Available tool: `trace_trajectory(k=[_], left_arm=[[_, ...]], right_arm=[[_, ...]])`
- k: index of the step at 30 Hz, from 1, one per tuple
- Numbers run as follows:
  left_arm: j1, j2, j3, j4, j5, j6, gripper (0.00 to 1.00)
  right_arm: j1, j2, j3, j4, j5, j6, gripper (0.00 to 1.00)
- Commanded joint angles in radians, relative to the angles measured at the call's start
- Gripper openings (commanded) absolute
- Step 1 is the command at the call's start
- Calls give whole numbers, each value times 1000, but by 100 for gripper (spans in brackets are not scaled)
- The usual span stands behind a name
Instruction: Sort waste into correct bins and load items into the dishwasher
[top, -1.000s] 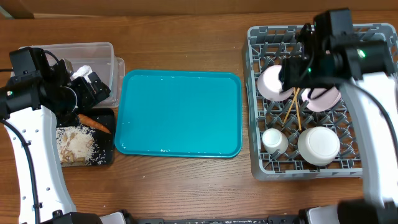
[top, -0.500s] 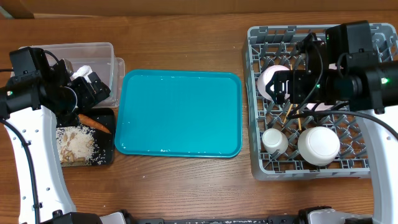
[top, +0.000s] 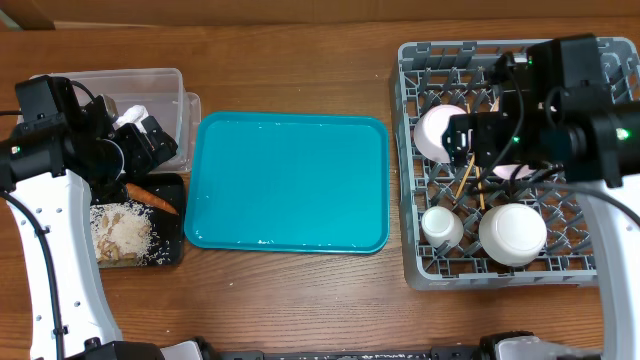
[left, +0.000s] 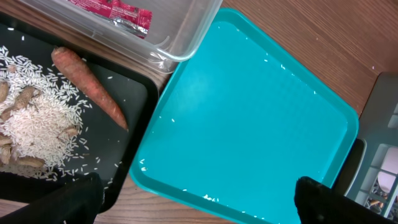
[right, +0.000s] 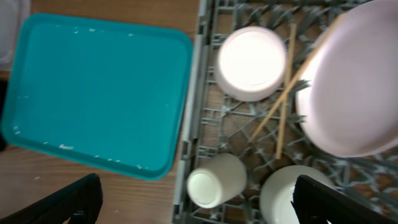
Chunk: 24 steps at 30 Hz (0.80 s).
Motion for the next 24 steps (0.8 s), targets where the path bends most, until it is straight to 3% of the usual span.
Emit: trace_trajectory(k=[1, 9, 13, 19, 24], left_arm=[[11, -2, 15, 2, -5, 7, 100], [10, -2, 15, 1, -5, 7, 100], [11, -2, 15, 1, -5, 7, 100], [12, -2, 15, 2, -5, 7, 100], [11, -2, 15, 1, -5, 7, 100]], right_arm=[[-2, -151, 5, 3, 75, -19, 100], [-2, -481, 3, 17, 132, -23, 100], [-2, -667, -49, 112, 127, -22, 100], [-3, -972, -310, 346, 106, -15, 100], [-3, -1233, -673, 610, 61, -11, 100]])
